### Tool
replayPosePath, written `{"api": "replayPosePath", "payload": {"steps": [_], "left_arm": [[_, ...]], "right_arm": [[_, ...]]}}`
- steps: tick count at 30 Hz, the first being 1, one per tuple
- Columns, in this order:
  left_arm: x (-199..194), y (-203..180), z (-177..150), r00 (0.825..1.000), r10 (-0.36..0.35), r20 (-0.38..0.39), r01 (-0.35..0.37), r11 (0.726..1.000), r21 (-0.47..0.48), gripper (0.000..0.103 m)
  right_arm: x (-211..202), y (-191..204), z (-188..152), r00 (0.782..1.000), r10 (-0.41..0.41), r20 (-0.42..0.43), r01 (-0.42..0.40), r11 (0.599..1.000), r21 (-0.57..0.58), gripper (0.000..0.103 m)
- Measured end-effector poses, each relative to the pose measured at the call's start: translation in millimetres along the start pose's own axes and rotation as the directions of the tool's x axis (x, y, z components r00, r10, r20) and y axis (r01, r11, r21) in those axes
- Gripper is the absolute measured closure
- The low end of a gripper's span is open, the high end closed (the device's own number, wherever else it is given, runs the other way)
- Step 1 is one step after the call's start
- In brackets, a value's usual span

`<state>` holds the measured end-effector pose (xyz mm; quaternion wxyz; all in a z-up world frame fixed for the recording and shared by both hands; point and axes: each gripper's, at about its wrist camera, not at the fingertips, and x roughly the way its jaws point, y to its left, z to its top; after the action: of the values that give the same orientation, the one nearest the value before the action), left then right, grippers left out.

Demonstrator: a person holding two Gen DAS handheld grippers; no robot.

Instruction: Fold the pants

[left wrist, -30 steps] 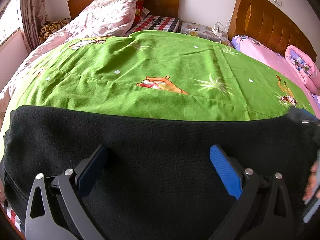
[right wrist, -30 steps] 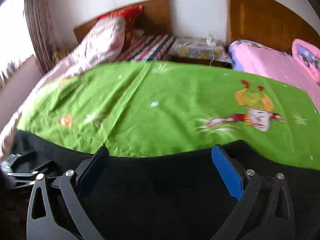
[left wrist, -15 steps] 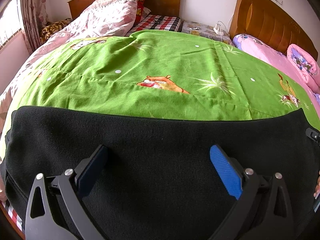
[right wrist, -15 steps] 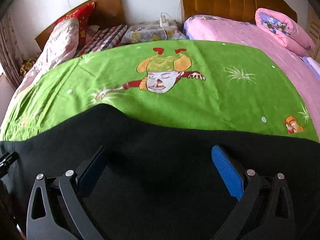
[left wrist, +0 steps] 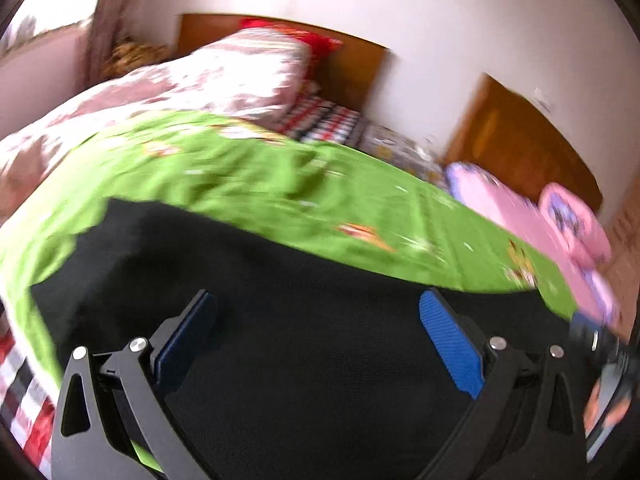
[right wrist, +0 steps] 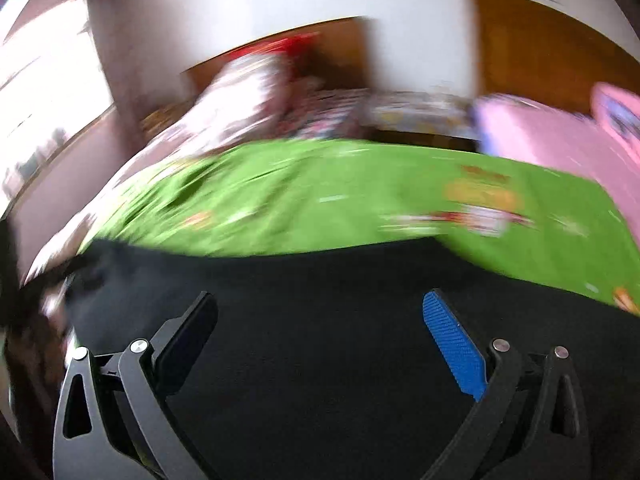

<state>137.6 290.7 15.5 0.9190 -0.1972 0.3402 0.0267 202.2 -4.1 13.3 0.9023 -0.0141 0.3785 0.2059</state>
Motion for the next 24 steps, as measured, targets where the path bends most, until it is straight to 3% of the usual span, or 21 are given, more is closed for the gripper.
{"api": "replayPosePath", "payload": {"steps": [3, 6, 7, 9, 11, 12, 14, 21, 24], "left_arm": [[-28, 51, 2, 1.000, -0.014, 0.022, 0.017, 0.990, -0.142, 0.002], [-55, 111, -16, 0.995, -0.089, 0.035, 0.096, 0.948, -0.302, 0.002], [-59, 134, -25, 0.988, -0.152, 0.035, 0.154, 0.915, -0.373, 0.002], [-57, 165, -37, 0.979, -0.203, 0.023, 0.191, 0.868, -0.458, 0.002], [-48, 185, -52, 0.952, -0.305, 0.011, 0.264, 0.807, -0.529, 0.002], [-41, 193, -58, 0.926, -0.376, 0.030, 0.325, 0.755, -0.570, 0.002], [-32, 197, -63, 0.905, -0.422, 0.046, 0.363, 0.715, -0.597, 0.002], [2, 198, -69, 0.899, -0.436, 0.034, 0.357, 0.686, -0.634, 0.003], [2, 203, -69, 0.875, -0.471, 0.113, 0.424, 0.631, -0.650, 0.005]], "right_arm": [[16, 63, -12, 0.998, 0.057, -0.041, -0.062, 0.989, -0.132, 0.004], [35, 111, -26, 0.991, 0.101, -0.086, -0.118, 0.967, -0.223, 0.004], [39, 120, -30, 0.990, 0.101, -0.098, -0.122, 0.964, -0.236, 0.004], [47, 134, -36, 0.987, 0.105, -0.119, -0.131, 0.960, -0.247, 0.004], [53, 137, -38, 0.984, 0.110, -0.139, -0.141, 0.960, -0.243, 0.004], [54, 138, -41, 0.984, 0.106, -0.141, -0.138, 0.960, -0.244, 0.004], [58, 135, -41, 0.985, 0.093, -0.146, -0.127, 0.963, -0.239, 0.004], [66, 118, -42, 0.983, 0.086, -0.165, -0.116, 0.976, -0.185, 0.004], [68, 119, -44, 0.982, 0.082, -0.171, -0.115, 0.974, -0.194, 0.004]]}}
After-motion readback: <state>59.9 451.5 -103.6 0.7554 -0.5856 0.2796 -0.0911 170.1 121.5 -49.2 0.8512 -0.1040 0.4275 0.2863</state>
